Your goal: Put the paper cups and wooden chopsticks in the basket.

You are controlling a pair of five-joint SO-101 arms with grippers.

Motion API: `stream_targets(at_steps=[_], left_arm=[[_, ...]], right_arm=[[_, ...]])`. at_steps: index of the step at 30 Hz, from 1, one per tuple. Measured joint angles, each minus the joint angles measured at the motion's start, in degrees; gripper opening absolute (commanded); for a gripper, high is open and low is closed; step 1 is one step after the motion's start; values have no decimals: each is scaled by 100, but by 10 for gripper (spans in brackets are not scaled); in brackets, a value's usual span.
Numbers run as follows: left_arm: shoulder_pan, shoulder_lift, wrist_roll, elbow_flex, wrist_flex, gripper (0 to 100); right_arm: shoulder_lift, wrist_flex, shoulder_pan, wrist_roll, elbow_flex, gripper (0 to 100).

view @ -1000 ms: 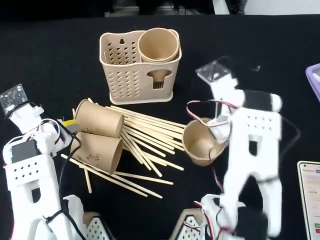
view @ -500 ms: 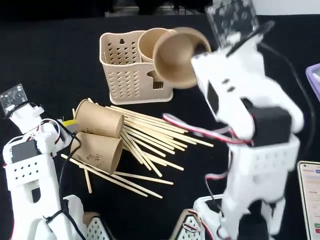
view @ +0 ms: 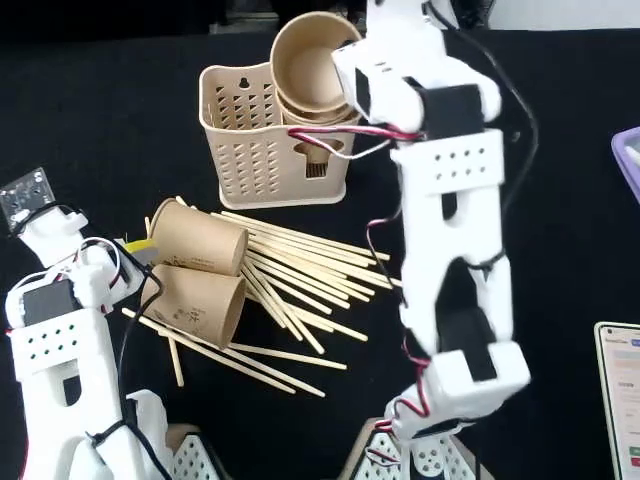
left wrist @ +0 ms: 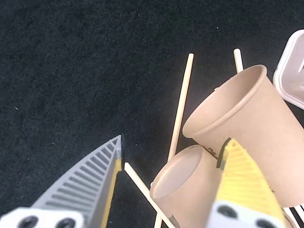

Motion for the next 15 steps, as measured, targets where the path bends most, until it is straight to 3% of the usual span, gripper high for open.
stream_targets(at_steps=[5, 11, 15], left_arm=[[0, 0, 0, 0, 0, 332], [0, 0, 0, 0, 0, 332], [0, 0, 0, 0, 0, 332]], right_arm=[[413, 536, 0, 0, -615, 15], [703, 923, 0, 0, -862, 194], [703, 1169, 0, 0, -1134, 166]])
